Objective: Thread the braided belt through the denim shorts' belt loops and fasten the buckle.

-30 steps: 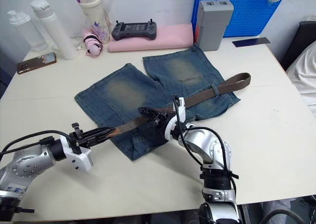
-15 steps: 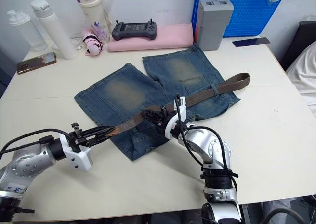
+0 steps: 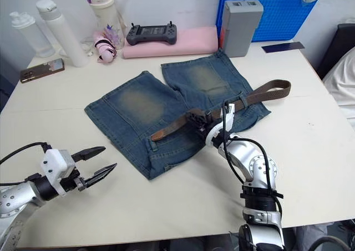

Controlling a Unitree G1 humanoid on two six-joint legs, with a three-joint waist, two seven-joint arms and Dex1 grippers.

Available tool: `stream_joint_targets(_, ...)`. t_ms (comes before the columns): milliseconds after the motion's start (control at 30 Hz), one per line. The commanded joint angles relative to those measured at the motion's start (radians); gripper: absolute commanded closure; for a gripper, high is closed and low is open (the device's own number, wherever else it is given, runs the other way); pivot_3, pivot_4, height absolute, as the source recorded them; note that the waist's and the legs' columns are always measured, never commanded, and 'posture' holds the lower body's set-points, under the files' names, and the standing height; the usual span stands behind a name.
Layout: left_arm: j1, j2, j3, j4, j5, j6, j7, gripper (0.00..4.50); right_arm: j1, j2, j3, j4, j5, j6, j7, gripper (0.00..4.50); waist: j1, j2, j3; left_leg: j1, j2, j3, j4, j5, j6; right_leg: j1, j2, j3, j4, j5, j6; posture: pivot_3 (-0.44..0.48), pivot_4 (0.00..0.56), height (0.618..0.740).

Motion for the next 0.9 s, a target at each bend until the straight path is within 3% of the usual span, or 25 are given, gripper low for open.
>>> stream_joint_targets(33,-0.024,-0.016,0.044,-0.066,-0.081,0.069,-0.004,1.26,0.005,0.001,-0.025,-0.025,0.004,-0.016,0.013,4.5,-0.001,0.0,0.0,0.0,0.0,0.0,0.0,0.0,0.0,0.0,0.0,0.0,0.0,0.0,0.0,0.0,0.15,0.739)
stream_joint_targets(300,-0.08,-0.039,0.031,-0.073,-0.093,0.14,-0.028,1.26,0.04,-0.052,-0.015,-0.059,0.048,0.033,0.006,4.5,-0.001,0.0,0.0,0.0,-0.002,0.001,0.0,0.0,0.0,0.0,0.001,0.0,0.0,0.0,0.0,0.0,0.15,0.739)
stream_joint_targets(700,-0.114,-0.06,0.021,-0.061,-0.049,0.157,-0.062,1.26,0.045,-0.009,0.059,-0.086,-0.06,0.031,0.016,4.5,-0.002,0.0,0.0,0.0,-0.002,0.002,0.0,0.0,0.0,0.0,0.001,0.001,-0.002,0.0,0.0,0.0,0.15,0.739)
stream_joint_targets(900,-0.106,-0.037,0.007,-0.013,0.07,0.076,-0.115,1.26,0.025,0.053,0.147,-0.071,-0.136,0.07,-0.009,4.5,-0.003,0.0,0.0,0.0,-0.002,0.003,0.0,0.0,0.0,0.0,0.002,0.001,-0.002,0.0,0.0,0.0,0.15,0.739)
